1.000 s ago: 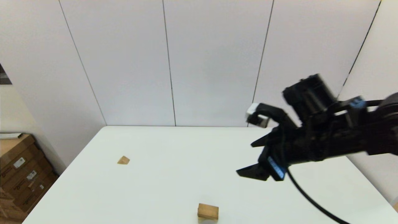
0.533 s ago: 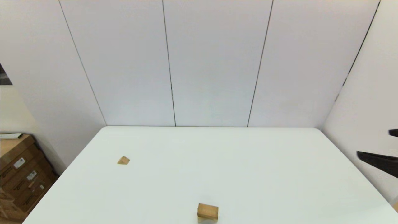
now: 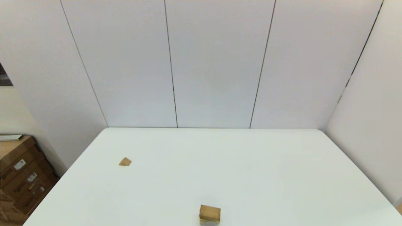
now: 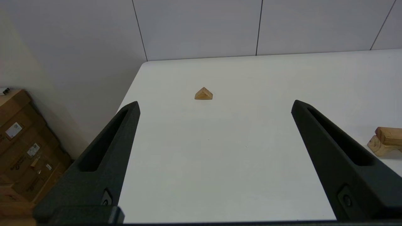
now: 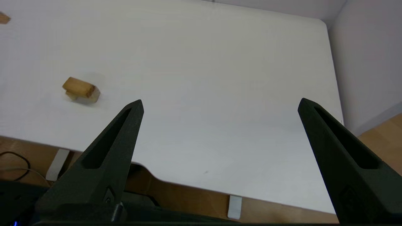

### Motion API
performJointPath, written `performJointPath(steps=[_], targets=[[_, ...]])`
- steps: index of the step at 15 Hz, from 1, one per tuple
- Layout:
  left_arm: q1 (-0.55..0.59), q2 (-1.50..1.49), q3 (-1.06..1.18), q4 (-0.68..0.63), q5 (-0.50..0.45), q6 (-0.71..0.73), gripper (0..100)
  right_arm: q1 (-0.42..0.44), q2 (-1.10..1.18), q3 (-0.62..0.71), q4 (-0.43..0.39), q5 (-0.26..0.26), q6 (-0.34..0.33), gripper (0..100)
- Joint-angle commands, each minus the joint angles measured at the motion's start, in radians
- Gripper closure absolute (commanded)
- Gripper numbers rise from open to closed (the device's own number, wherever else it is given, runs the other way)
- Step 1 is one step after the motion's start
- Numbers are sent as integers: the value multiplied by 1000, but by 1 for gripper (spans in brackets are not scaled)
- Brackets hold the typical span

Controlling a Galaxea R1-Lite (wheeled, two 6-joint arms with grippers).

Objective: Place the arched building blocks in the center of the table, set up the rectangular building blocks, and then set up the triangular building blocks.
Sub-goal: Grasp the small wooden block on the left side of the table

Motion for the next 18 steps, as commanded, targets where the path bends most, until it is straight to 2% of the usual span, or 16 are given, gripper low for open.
performJointPath(steps=[1,6,9,13,15,18], targets=[[0,0,0,0,-1,4,0,71,-209,32,103,-2,9,0],[-1,0,0,0,-1,3,0,84,-399,124,124,-3,29,0],[0,0,0,0,-1,7,0,86,-398,130,143,-2,74,0],[-1,14,-66,23,-6,7,0,86,-399,145,144,1,77,0],[-1,215,-231,103,2,1,0,86,-399,176,143,0,78,0],[-3,658,-417,80,-8,-5,0,86,-399,231,137,7,80,0]])
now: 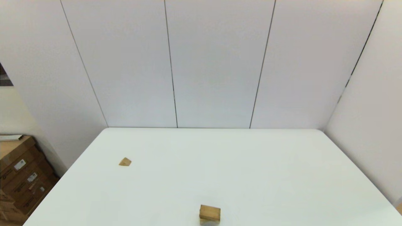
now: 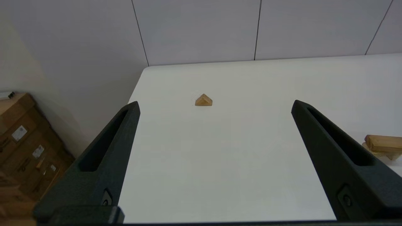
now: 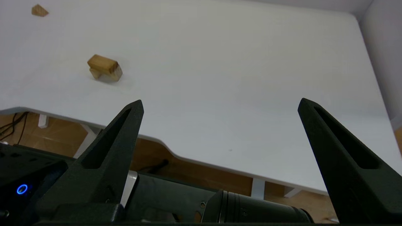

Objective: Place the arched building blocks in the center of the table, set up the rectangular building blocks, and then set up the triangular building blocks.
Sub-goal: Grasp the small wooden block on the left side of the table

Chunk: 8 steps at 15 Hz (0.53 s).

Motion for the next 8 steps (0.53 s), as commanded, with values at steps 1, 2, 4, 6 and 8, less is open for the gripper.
performJointPath(steps=[1,2,4,6,8], targets=[[0,699,-298,-47,-19,-21,0,0,0,72,-4,6,16,0],[0,888,-336,-167,-49,-42,0,0,0,92,-4,8,34,0],[0,1159,-358,-401,-73,-38,0,0,0,109,-12,14,36,0],[0,1379,-353,-604,-75,-36,0,0,0,109,-15,17,36,0],[0,1569,-353,-760,-75,-34,0,0,0,109,-13,15,32,0]])
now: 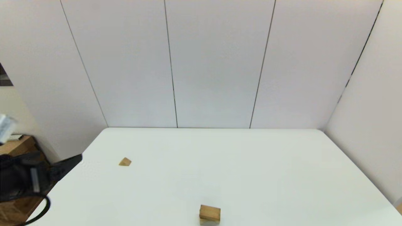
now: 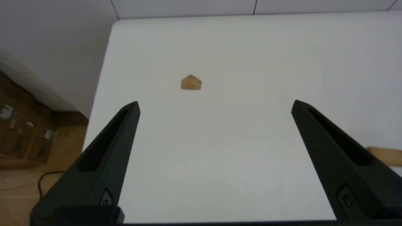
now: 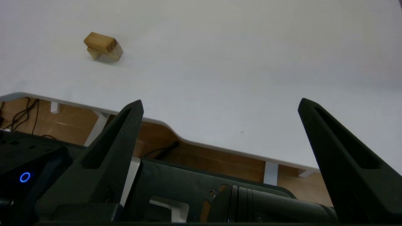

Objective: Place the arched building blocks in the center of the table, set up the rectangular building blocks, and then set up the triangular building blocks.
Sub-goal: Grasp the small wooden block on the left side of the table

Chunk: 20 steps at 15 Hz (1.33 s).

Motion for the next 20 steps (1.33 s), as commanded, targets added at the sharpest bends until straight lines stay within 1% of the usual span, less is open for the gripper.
performJointPath(steps=[1,3,5,8,9,12,13,15,16,17,18,20], targets=[[0,686,-68,-542,-24,-6,0,0,0,3,4,-3,-4,0],[0,738,-57,-642,-24,-6,0,0,0,2,3,-8,-4,0],[0,738,-56,-674,-26,-8,0,0,0,11,-14,-6,-5,0],[0,706,-56,-672,-29,-8,0,0,0,63,-152,-16,3,0],[0,688,-57,-669,-30,-8,0,0,0,79,-195,-33,10,0],[0,656,-59,-668,-30,-6,0,0,0,102,-244,-56,4,0],[0,651,-59,-669,-29,-6,0,0,0,114,-274,-63,3,0],[0,637,-50,-668,-29,-8,0,0,0,165,-358,-129,-5,0],[0,625,-42,-668,-29,-8,0,0,0,203,-401,-161,-30,0],[0,614,-39,-668,-30,-8,0,0,0,246,-462,-200,-68,0],[0,605,-37,-668,-29,-8,0,0,0,261,-496,-212,-74,0],[0,590,-27,-668,-29,-8,0,0,0,272,-504,-210,-76,0]])
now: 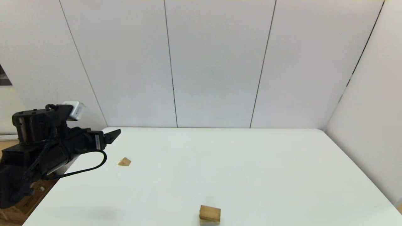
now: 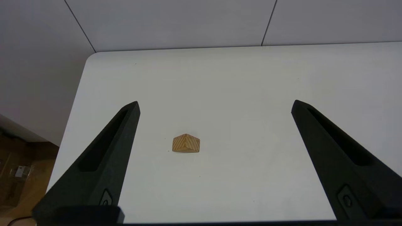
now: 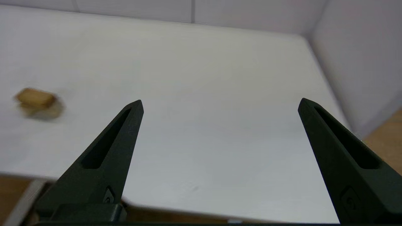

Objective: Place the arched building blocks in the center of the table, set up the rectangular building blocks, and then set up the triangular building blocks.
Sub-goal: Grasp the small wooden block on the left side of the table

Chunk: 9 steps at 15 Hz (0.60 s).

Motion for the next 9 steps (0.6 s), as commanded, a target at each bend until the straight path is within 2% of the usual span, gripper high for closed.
performJointPath(steps=[1,6,9], targets=[[0,-41,20,-6,0,0,0,0,0,42,-33,-7,-15,0],[0,-44,42,-7,0,1,0,0,0,42,-33,-7,-9,0],[0,5,38,-3,-2,15,0,0,0,42,-33,-9,25,0]])
